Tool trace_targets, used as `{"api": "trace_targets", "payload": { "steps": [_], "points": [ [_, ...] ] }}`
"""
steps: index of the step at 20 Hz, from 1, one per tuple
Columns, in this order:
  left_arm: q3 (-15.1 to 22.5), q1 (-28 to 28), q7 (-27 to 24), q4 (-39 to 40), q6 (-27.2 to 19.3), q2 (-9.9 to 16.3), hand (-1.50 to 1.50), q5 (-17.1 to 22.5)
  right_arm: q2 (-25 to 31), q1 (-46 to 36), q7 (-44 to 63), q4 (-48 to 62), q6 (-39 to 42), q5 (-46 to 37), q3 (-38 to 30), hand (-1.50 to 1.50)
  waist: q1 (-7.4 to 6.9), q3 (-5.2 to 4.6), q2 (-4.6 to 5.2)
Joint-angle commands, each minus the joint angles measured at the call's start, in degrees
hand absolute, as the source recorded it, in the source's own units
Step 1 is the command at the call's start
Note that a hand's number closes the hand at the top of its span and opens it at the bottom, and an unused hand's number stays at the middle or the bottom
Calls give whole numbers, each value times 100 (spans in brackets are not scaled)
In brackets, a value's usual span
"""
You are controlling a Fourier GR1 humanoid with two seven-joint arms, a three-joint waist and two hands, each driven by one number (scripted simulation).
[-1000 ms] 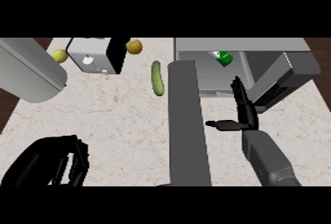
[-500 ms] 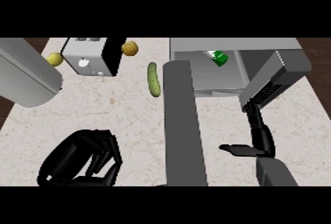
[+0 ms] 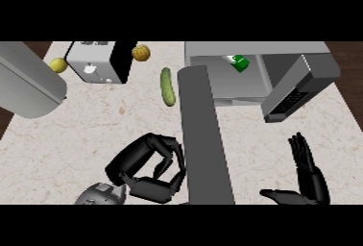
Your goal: Pick up the milk, place it into the microwave and close the microwave
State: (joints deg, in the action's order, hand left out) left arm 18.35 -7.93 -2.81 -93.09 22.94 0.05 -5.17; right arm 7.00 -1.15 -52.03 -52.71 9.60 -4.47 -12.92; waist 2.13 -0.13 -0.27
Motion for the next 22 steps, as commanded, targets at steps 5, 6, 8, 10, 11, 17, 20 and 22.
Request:
{"api": "trace_targets", "payload": {
  "steps": [5,6,8,10,11,17,20,22],
  "points": [
    [1218,-799,-1087,2385,-1423,-4,150,-460,252,1256,-96,-1675,341,22,235,-150,40,0,41],
    [1661,-928,-1029,2446,-1881,-4,150,-397,339,1314,30,-1825,482,29,291,-150,40,0,39],
    [1811,-1060,-1785,3019,-2344,-4,150,-402,468,1458,52,-2100,913,342,244,-150,79,-2,53],
    [1681,-1291,-2255,3621,-2584,-4,150,-87,311,1626,284,-2669,981,487,409,-150,163,-10,71],
    [2036,-1322,-2384,3701,-2997,-4,150,43,380,1443,413,-2610,1090,689,303,-150,153,-7,76],
    [2685,-1887,-2766,4328,-3723,-4,150,1242,573,1785,933,-3612,1403,1197,370,-150,359,-15,112],
    [3029,-2148,-2596,4511,-3824,-4,150,1755,553,1903,1161,-4123,1372,1123,613,-150,430,-17,127],
    [3354,-2294,-2247,4350,-3988,-3,150,1977,585,1854,1450,-4484,1382,1345,578,-150,526,-20,123]
  ]
}}
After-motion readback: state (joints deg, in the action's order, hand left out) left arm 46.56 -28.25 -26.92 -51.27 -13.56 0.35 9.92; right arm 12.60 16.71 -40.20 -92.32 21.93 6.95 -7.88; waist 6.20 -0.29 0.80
